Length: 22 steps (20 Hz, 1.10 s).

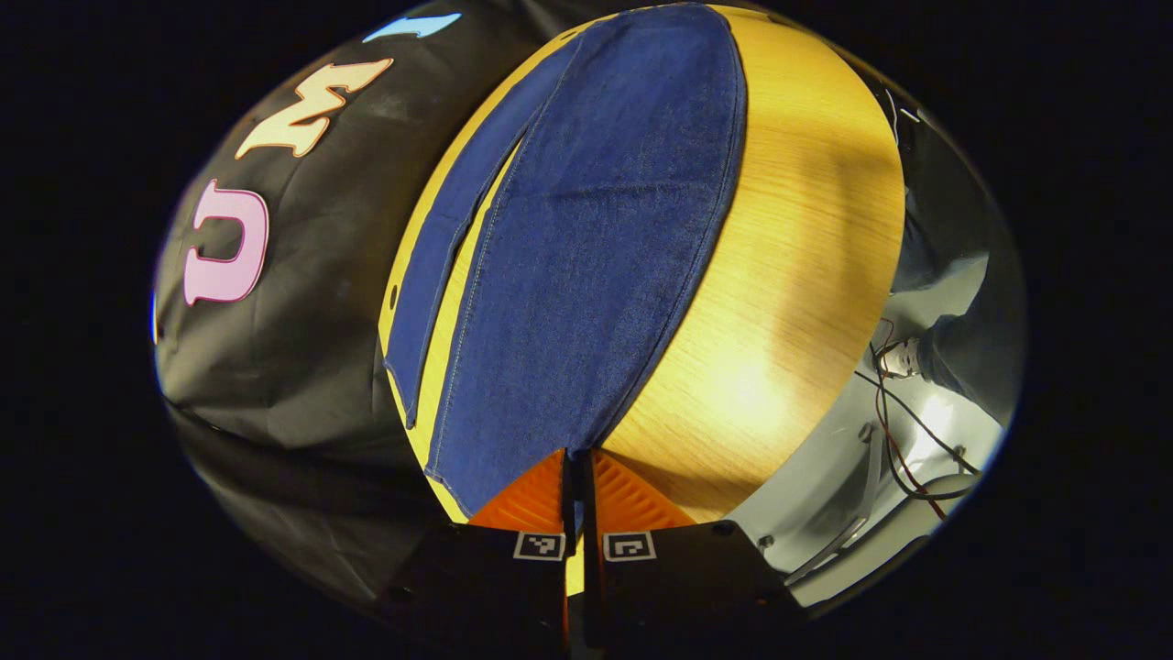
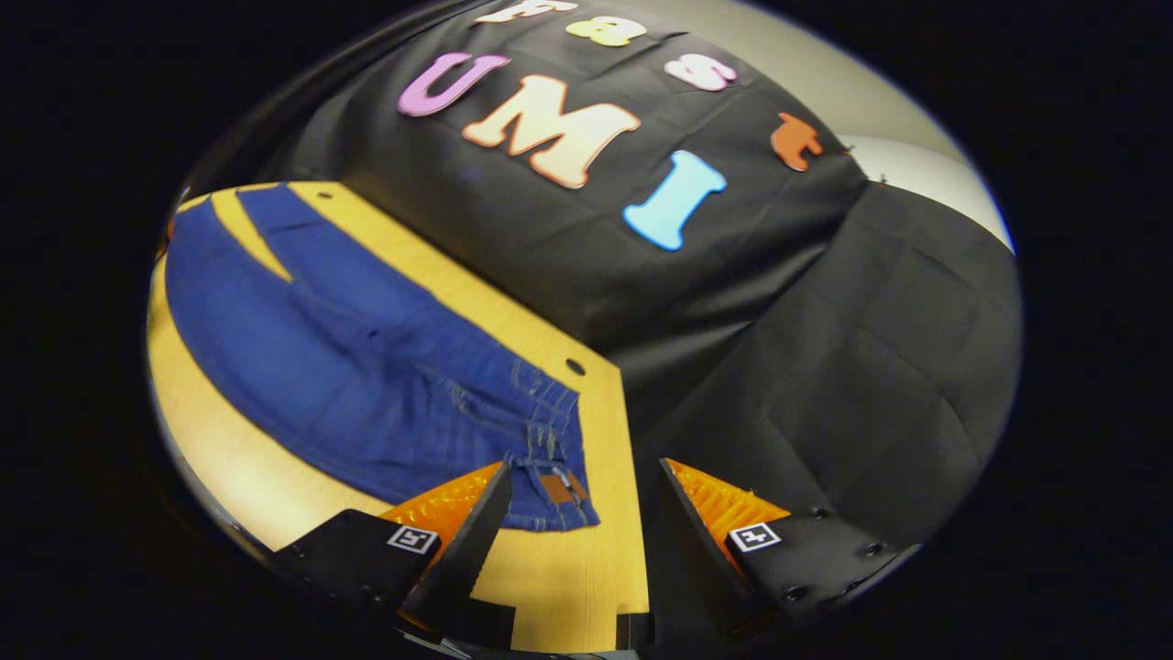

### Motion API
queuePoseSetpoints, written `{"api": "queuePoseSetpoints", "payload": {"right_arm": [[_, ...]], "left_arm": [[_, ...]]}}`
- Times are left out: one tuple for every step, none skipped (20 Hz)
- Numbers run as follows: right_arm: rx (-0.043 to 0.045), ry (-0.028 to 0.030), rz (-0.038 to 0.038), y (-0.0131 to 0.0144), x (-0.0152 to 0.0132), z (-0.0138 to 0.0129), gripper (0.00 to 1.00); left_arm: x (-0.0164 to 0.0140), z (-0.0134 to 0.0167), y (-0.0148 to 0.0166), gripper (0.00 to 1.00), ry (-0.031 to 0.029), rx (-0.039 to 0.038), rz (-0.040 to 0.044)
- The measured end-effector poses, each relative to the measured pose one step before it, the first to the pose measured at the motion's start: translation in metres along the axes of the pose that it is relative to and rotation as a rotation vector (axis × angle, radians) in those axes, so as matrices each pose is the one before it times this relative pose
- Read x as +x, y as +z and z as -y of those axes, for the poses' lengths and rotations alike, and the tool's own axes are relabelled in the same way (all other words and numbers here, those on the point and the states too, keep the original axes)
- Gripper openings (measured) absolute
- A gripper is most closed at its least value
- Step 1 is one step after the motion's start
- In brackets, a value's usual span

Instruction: Grasp the waist and the cuffs of the jeans and fold them to make the two legs overlap; first hold the waist and fold one-third of the jeans toward the cuffs, then hold the cuffs and fold the remaining one-third in the same direction to finish folding.

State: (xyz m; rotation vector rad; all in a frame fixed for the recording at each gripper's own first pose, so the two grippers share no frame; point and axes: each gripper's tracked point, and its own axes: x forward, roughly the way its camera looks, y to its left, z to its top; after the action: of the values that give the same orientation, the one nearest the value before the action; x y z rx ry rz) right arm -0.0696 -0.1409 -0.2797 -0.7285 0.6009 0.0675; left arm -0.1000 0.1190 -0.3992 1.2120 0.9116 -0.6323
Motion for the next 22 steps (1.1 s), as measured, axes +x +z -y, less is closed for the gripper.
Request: {"api": "queuePoseSetpoints", "payload": {"right_arm": [[-0.02752,0.02358,-0.01951,-0.00892,0.00304,-0.00718,0.99],[-0.03729,0.01943,-0.01891,-0.00607,0.00277,-0.00609,1.00],[-0.03467,0.02714,-0.01182,-0.00494,0.00253,-0.00874,0.99],[-0.02424,0.03728,-0.01264,-0.00406,0.00204,-0.00970,0.99],[-0.01925,0.03051,-0.00648,-0.00667,0.00254,-0.00931,0.99],[-0.02522,0.02020,-0.00297,-0.00203,0.00296,-0.00579,0.99],[-0.02850,0.01196,-0.00716,-0.00391,0.00502,-0.00543,0.99],[-0.02936,0.00941,-0.00903,-0.00427,0.00448,-0.00333,0.99],[-0.02223,0.01868,-0.00927,-0.00254,0.00427,-0.00492,0.99],[-0.02111,0.01628,-0.00956,-0.00339,0.00556,-0.00520,0.99],[-0.02037,0.01164,-0.00732,-0.00218,0.00402,-0.00271,0.99],[-0.02185,0.00739,-0.00963,-0.00283,0.00142,-0.00177,0.99],[-0.02137,0.00783,-0.01334,-0.00306,0.00169,-0.00195,0.99],[-0.02001,0.01156,-0.01472,-0.00394,0.00406,-0.00360,1.00],[-0.01998,0.01458,-0.01289,-0.00380,0.00329,-0.00384,0.99],[-0.02275,0.01503,-0.01004,-0.00330,0.00657,-0.00442,0.99],[-0.02665,0.00184,-0.00604,-0.00090,0.00507,-0.00042,0.99],[-0.02439,-0.00335,0.00655,0.00252,0.00547,0.00104,1.00],[-0.01659,-0.00253,0.00511,0.00325,0.00410,0.00072,0.94],[-0.01434,-0.00730,0.00550,0.00242,0.00484,0.00248,0.95],[-0.01119,-0.00218,-0.00043,0.00165,0.00253,0.00298,0.92],[-0.00842,-0.00140,0.00176,0.00162,0.00776,0.00254,0.93]], "left_arm": [[0.00056,0.00015,-0.00008,0.01,0.00431,-0.00305,-0.00373],[0.00058,-0.00081,-0.00047,0.01,0.00261,-0.00240,-0.00497],[0.00096,0.00037,0.00038,0.01,0.00130,-0.00219,-0.00095],[0.00023,0.00018,-0.00085,0.01,0.00170,-0.00318,-0.00335],[0.00045,-0.00001,0.00094,0.01,0.00165,-0.00182,-0.00100],[0.00047,-0.00072,-0.00078,0.01,0.00256,-0.00046,-0.00330],[-0.00018,0.00106,0.00100,0.01,0.00384,-0.00035,-0.00301],[0.00077,0.00034,-0.00059,0.01,0.00369,-0.00057,-0.00457],[0.00065,0.00008,0.00015,0.01,0.00431,-0.00140,-0.00378],[-0.00052,-0.00041,-0.00051,0.01,0.00419,-0.00155,-0.00403],[0.00035,0.00018,-0.00060,0.01,0.00438,-0.00147,-0.00362],[-0.00052,-0.00056,0.00027,0.01,0.00302,-0.00005,-0.00278],[0.00052,-0.00028,-0.00016,0.01,0.00268,0.00046,-0.00351],[-0.00086,0.00010,0.00023,0.01,0.00135,0.00069,-0.00238],[0.00095,0.00020,-0.00019,0.01,-0.00015,0.00026,-0.00308],[0.00046,-0.00021,0.00013,0.01,-0.00123,-0.00045,-0.00277],[0.00034,0.00017,-0.00004,0.01,-0.00078,-0.00258,-0.00428],[-0.00020,0.00013,-0.00037,0.01,-0.00090,-0.00200,-0.00243],[-0.00017,0.00025,0.00060,0.01,-0.00085,-0.00029,-0.00319],[-0.00068,-0.00029,-0.00004,0.01,-0.00103,0.00208,-0.00235],[0.00069,-0.00007,0.00018,0.01,-0.00142,0.00397,-0.00092],[-0.00001,0.00017,-0.00039,0.01,-0.00148,0.00262,-0.00130]]}}
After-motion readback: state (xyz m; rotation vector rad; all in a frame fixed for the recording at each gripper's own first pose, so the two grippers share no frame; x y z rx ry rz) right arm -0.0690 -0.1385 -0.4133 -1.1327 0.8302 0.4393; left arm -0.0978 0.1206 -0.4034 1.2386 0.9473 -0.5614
